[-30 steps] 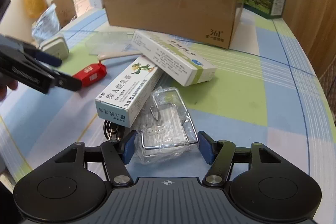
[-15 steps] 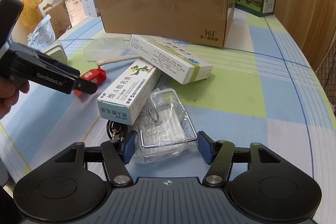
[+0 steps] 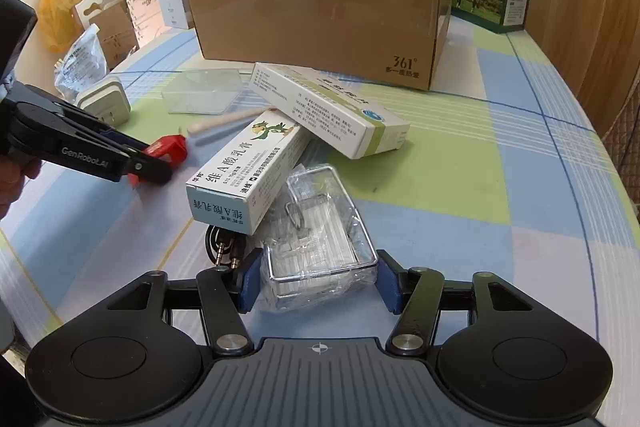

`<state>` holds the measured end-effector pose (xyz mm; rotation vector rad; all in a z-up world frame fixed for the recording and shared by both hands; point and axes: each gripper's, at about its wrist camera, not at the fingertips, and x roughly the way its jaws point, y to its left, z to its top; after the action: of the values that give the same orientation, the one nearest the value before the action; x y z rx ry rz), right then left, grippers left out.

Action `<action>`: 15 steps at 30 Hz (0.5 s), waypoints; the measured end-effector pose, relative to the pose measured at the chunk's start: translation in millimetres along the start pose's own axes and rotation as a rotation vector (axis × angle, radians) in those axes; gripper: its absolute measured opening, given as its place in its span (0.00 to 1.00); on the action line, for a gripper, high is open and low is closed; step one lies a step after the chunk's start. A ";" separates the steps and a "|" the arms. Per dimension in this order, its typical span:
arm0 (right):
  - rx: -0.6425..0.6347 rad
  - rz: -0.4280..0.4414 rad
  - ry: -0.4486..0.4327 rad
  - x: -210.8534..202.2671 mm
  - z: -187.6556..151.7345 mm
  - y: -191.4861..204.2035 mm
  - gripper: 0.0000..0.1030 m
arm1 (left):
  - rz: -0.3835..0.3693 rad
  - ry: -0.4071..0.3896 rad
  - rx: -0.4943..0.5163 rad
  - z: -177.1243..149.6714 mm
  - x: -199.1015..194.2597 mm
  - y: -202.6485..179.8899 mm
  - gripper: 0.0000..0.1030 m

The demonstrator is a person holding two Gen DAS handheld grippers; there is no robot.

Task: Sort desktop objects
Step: 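Grasp the red candy packet with the left tool while the right tool grasps the clear plastic tray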

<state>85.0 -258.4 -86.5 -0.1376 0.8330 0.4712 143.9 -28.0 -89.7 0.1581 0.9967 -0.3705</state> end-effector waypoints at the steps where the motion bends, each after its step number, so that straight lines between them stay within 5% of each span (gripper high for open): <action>1: -0.002 -0.006 -0.001 -1.1 -0.4 1.3 0.53 | -0.004 0.002 -0.002 -1.2 -2.0 -0.6 0.28; 15: 0.074 -0.102 0.025 -22.9 -16.4 14.3 0.53 | -0.010 0.008 0.057 -21.1 -15.0 -21.4 0.29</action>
<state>54.3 -258.6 -79.6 -0.1178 0.8624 0.3427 111.9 -38.1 -87.6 0.2061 0.9957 -0.4073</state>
